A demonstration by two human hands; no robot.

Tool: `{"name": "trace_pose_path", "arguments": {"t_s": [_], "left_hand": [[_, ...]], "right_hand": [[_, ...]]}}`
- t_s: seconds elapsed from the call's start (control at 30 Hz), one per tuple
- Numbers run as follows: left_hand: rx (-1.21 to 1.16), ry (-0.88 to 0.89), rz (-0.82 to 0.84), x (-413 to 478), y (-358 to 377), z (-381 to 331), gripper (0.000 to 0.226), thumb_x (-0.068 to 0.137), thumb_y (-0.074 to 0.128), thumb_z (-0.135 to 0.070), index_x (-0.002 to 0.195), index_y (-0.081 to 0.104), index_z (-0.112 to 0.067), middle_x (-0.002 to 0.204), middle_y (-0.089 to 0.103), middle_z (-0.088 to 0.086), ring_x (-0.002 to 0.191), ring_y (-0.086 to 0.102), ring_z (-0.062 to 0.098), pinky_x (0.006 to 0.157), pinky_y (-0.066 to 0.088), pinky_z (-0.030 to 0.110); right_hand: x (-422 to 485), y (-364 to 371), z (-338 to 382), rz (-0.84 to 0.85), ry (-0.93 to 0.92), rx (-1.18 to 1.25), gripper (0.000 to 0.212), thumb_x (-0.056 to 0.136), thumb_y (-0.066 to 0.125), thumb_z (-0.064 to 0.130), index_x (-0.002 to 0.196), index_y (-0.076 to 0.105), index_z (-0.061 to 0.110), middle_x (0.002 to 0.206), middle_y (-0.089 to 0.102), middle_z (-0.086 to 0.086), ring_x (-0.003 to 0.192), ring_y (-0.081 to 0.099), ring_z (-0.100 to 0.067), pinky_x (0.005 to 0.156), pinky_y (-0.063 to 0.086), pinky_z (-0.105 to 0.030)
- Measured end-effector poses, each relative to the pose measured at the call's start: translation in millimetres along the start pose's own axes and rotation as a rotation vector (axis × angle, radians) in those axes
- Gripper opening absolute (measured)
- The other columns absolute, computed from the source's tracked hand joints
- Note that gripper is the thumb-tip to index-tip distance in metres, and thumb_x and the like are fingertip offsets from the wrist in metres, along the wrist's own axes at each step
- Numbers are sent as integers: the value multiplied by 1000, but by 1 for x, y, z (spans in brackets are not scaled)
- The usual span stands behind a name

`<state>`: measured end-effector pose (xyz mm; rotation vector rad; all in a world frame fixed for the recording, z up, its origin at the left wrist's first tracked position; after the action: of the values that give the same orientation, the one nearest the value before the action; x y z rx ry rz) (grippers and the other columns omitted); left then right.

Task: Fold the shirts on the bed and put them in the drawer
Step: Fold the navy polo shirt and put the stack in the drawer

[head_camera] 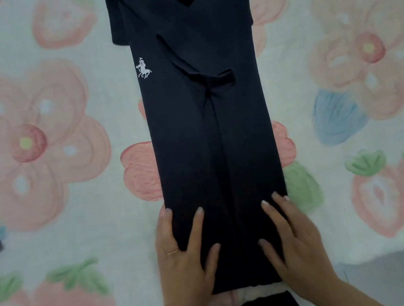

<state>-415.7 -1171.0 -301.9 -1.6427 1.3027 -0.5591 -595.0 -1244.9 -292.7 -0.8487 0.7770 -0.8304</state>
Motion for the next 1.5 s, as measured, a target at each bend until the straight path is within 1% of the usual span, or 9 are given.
{"name": "trace_pose_path", "arguments": {"t_s": [0.1,0.2,0.33,0.5,0.67,0.93,1.0,1.3,1.5], "left_hand": [[-293,-295,-24,-3,-17,0,81,76,72,-13,143,29,-30,103,50,15,88,51,20,83,43,29],[-526,-452,77,-3,-26,1,92,79,66,-1,136,13,-51,126,52,-11,99,51,-2,81,38,13],[-965,-669,176,21,-60,-3,78,79,61,9,120,43,-55,104,71,6,88,69,18,73,55,27],[-1442,-738,81,125,-122,-24,22,85,51,3,89,66,-12,69,67,7,43,59,8,36,42,13],[-1894,-790,-128,258,-152,-43,13,94,47,-8,100,54,1,95,55,19,82,63,25,55,55,22],[-623,-750,-184,252,-77,11,66,79,63,-47,131,43,-12,132,47,6,112,52,25,94,41,30],[-579,-712,-218,249,-64,13,65,75,68,-49,122,49,-8,118,55,1,106,54,23,83,38,25],[-912,-509,-5,217,-65,-4,38,82,67,-25,114,48,-15,108,62,-2,95,60,14,78,50,28],[-221,-443,-120,94,-52,-7,45,85,61,-17,126,46,-8,113,58,11,100,54,34,80,35,28]], "right_hand": [[11,-16,-4,-55,472,292,58,83,66,29,131,42,7,117,52,-8,107,49,-23,89,42,-34],[16,-19,-6,273,702,384,36,84,65,28,114,53,12,106,64,-3,87,56,-15,71,42,-26],[35,-56,6,515,773,818,13,85,64,14,94,72,10,82,75,-1,75,71,-16,58,52,-18],[128,-120,34,333,875,1458,33,78,57,6,46,66,5,46,60,-7,35,56,-11,33,39,-12],[248,-148,51,23,790,1779,23,93,40,18,93,54,1,73,64,-9,52,63,-15,46,43,-15],[262,-90,3,-59,740,793,31,80,63,36,88,56,6,83,58,-3,68,54,-21,59,47,-33],[259,-77,-2,-20,728,814,41,77,68,37,93,63,0,95,67,-9,83,64,-25,78,55,-40],[229,-74,12,95,413,939,21,84,66,18,103,61,26,104,66,8,90,63,-6,77,51,-23],[114,-41,-9,172,532,787,34,76,73,23,106,57,25,101,67,10,92,65,-9,74,52,-25]]}}
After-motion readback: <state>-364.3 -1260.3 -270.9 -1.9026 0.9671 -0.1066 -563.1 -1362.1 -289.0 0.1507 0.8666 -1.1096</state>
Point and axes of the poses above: each hand's wrist, its own x-axis towards the middle knuckle, its own y-axis out of the palm, z = x × y, the point moved 3 cm from there along x, towards the middle knuckle
